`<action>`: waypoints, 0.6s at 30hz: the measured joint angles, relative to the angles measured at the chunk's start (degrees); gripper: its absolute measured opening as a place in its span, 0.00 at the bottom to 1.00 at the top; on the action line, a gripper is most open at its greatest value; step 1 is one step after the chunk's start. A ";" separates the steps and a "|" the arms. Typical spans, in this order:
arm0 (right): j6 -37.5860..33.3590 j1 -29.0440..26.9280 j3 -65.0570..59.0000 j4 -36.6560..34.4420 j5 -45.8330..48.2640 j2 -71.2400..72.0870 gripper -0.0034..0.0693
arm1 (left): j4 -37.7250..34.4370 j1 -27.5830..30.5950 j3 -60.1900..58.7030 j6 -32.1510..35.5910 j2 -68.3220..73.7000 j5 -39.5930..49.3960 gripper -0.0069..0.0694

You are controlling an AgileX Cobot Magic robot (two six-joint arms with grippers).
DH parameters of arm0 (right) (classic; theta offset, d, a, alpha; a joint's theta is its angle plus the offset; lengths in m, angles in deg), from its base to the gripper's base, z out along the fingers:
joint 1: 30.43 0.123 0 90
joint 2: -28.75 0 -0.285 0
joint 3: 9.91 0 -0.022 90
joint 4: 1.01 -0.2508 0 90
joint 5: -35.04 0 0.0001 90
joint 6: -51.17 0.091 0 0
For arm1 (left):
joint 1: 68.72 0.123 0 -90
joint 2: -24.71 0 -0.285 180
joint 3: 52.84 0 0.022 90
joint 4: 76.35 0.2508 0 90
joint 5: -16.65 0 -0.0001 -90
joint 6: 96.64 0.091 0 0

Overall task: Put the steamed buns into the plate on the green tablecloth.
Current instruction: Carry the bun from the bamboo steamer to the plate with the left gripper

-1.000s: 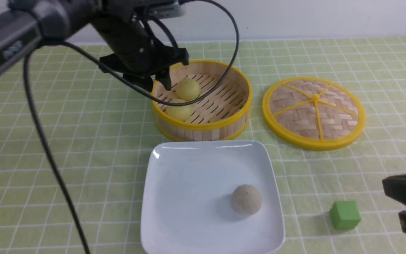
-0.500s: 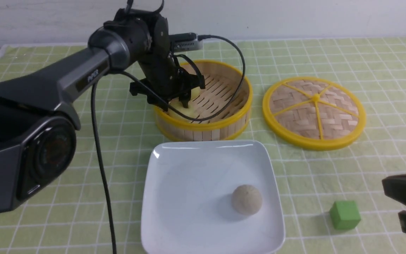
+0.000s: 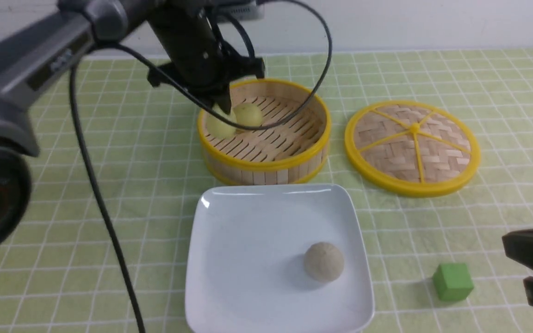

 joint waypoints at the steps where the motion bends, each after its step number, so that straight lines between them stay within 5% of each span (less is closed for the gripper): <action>1: 0.00 0.00 0.00 0.00 0.07 0.00 0.07 | 1.30 0.00 -0.32 0.37 -4.62 1.60 0.12; 10: 0.00 0.00 0.00 -0.05 0.38 0.00 0.08 | 2.76 -2.75 -24.93 -1.30 -20.18 1.84 0.12; 18: 0.00 0.00 -0.01 -0.05 0.49 0.00 0.10 | -1.98 -9.56 -40.49 -4.26 -13.90 -15.58 0.21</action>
